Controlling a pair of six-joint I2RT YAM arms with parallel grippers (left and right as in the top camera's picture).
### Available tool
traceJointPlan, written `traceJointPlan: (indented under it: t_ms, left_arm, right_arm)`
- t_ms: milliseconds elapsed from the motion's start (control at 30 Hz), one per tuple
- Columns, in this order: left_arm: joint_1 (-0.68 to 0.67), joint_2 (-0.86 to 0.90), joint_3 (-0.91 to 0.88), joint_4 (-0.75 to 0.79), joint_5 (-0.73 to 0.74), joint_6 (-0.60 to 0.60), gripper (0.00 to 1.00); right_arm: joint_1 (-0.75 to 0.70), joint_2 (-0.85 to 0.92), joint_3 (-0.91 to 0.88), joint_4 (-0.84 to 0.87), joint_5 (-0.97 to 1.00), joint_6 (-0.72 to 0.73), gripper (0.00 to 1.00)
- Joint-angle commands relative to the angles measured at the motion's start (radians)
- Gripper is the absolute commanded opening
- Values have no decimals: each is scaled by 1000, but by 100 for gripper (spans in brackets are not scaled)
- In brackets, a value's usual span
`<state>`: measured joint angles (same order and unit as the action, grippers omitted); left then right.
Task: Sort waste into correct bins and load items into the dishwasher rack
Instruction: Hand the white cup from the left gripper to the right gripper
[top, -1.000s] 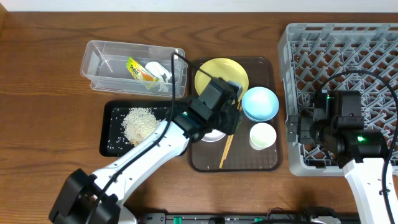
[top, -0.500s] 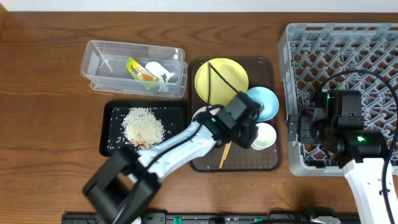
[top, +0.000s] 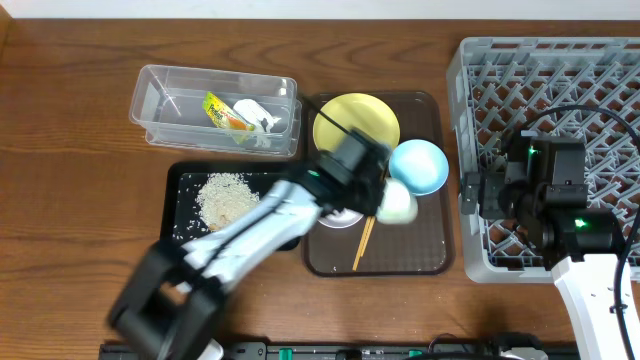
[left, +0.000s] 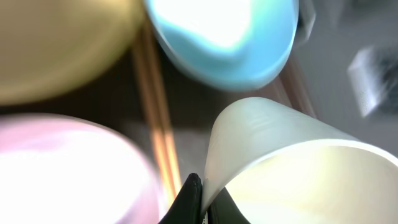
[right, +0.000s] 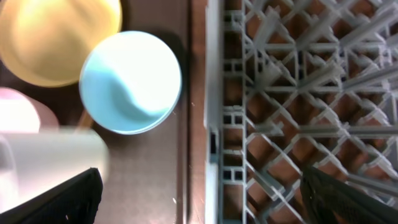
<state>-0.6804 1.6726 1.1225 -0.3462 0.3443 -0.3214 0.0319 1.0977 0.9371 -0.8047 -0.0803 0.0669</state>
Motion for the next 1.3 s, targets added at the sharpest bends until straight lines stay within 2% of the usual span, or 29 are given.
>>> traceJointPlan:
  t_ms: [0, 67, 200, 333, 400, 733, 900, 1067, 1267]
  left_arm:
    - [117, -114, 13, 38, 83, -109, 6]
    - [195, -133, 13, 83, 175, -196, 6]
    - [309, -108, 12, 200, 470, -437, 7]
    - [332, -63, 12, 350, 807, -501, 7]
    - [325, -52, 12, 385, 903, -509, 6]
    - [310, -51, 12, 386, 1010, -507, 6]
    - [310, -51, 12, 386, 1010, -507, 6]
    - [310, -51, 12, 386, 1009, -507, 6]
    - [310, -51, 12, 386, 1009, -507, 6]
  right_arm:
    - [4, -4, 18, 28, -148, -10, 99]
    - [5, 4, 18, 46, -299, -57, 99]
    - [18, 45, 17, 67, -659, -240, 99]
    - [55, 106, 17, 107, -809, -290, 99]
    - [75, 138, 17, 148, -841, -290, 99]
    - [98, 189, 18, 417, -964, -288, 92]
    - [64, 189, 18, 538, -1125, -289, 91]
    - [14, 189, 18, 593, -1287, -289, 88]
    - [-3, 189, 18, 587, -1293, -289, 77]
